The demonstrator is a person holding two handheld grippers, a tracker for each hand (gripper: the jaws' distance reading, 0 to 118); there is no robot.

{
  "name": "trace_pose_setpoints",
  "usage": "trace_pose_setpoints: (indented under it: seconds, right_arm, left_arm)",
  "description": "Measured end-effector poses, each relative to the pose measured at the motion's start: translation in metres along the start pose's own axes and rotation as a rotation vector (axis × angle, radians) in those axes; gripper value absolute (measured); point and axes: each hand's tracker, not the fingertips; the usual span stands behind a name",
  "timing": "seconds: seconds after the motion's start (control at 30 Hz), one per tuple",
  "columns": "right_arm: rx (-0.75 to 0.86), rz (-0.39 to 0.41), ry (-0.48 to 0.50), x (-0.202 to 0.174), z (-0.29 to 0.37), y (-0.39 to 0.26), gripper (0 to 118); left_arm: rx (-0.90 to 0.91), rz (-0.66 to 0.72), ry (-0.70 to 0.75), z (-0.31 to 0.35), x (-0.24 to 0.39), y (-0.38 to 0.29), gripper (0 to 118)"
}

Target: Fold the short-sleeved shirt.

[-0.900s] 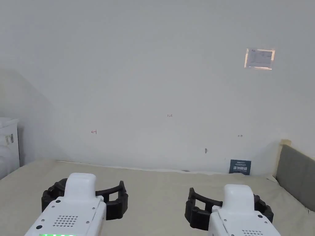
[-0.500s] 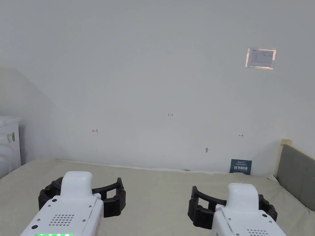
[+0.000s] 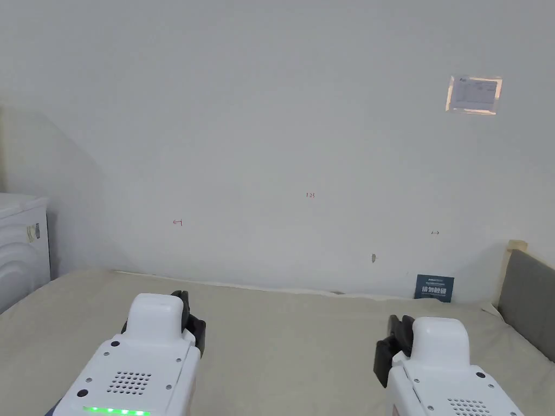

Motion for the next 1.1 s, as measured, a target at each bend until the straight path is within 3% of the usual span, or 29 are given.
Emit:
trace_pose_setpoints:
  seconds: [0.07,0.2,0.9,1.1]
  right_arm:
    - [0.000,0.001,0.016,0.000,0.001,-0.001,11]
    - [-0.006,0.010,0.027,-0.001,0.001,-0.002,6]
    - [-0.007,-0.079,0.044,0.012,0.001,-0.007,3]
    - [0.001,-0.072,0.079,0.001,-0.004,-0.008,3]
  left_arm:
    - [-0.007,0.019,-0.069,0.004,-0.003,-0.001,4]
    - [-0.003,0.015,-0.044,0.003,-0.002,-0.001,4]
    - [-0.018,0.020,-0.007,-0.001,-0.016,-0.005,4]
    - [-0.023,0.004,0.017,0.002,-0.031,-0.006,4]
